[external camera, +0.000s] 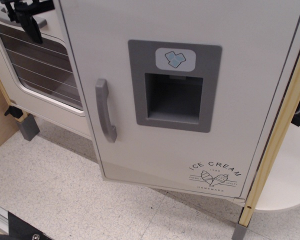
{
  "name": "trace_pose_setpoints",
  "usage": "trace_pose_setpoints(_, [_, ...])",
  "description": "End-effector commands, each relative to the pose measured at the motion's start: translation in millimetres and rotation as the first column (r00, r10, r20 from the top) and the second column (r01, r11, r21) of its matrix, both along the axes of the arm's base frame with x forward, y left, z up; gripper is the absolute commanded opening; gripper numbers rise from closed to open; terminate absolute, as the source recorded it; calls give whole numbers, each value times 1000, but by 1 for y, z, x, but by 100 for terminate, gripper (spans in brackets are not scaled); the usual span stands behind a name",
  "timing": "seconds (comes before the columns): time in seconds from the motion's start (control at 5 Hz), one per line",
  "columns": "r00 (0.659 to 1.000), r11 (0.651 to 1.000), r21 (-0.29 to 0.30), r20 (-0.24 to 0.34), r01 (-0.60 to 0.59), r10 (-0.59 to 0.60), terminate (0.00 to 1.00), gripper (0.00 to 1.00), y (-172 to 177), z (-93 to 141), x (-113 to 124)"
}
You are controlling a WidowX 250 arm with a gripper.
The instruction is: Open fridge
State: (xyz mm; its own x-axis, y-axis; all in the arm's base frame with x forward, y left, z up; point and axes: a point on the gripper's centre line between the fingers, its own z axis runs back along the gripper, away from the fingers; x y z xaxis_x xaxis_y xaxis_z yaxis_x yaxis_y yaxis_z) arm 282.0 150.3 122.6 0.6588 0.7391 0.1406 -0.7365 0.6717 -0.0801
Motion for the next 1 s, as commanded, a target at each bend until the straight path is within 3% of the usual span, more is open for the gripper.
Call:
trace_pose_setpoints(0.0, [979, 978, 48, 31, 201, -203, 0, 100, -34, 22, -50])
trace_pose_setpoints(0.6, [937, 936, 52, -8, 348, -348, 0, 100, -121, 17, -88])
trace_pose_setpoints(0.8, [924, 924, 0, -4, 382, -382, 0, 100, -137, 15, -96])
